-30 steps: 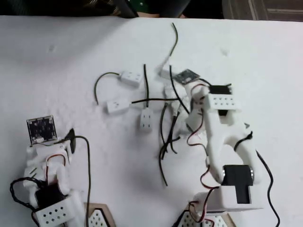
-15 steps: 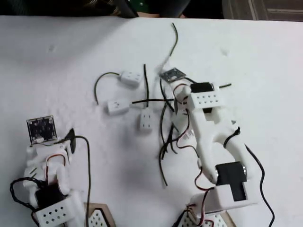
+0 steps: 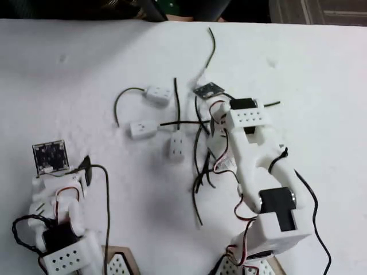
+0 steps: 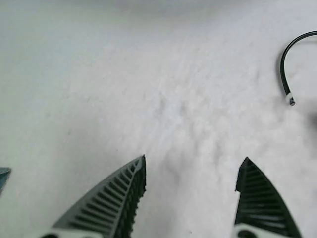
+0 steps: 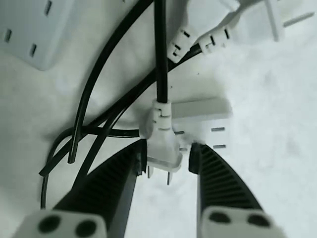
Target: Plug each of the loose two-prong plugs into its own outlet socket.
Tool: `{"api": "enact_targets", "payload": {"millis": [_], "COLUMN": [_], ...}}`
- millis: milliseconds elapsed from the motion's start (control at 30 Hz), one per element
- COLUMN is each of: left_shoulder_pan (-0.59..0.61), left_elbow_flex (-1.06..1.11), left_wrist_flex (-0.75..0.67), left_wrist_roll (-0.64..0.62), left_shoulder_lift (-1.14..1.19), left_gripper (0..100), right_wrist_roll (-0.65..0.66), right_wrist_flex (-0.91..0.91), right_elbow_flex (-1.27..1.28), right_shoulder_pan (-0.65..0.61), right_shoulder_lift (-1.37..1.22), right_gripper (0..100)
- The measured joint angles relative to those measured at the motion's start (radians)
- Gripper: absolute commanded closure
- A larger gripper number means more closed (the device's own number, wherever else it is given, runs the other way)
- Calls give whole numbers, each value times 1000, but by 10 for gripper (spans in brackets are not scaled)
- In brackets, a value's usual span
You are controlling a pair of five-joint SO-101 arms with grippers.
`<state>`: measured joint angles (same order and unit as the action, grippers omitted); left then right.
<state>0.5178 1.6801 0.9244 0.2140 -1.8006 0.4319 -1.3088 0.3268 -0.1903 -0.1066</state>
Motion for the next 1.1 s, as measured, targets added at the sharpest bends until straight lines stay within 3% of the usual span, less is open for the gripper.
{"api": "enact_targets", "payload": {"millis": [267,467,867,1100], "left_shoulder_pan": [0,0,0,0], "left_elbow_flex": [0,0,0,0], "left_wrist_flex": [0,0,0,0], "left_wrist_roll": [0,0,0,0], "left_shoulder_lift": [0,0,0,0], "left_gripper": [706,706,706,706], "right_wrist_roll": [0,0,52,66], "right_wrist_flex": [0,-2,-219,-226], "right_elbow_flex": [-29,-29,-9,6], "right_shoulder_pan": [-38,-40,-55,-74], "right_shoulder_lift": [-44,-44,-41,-172], "right_gripper": [981,981,981,981]}}
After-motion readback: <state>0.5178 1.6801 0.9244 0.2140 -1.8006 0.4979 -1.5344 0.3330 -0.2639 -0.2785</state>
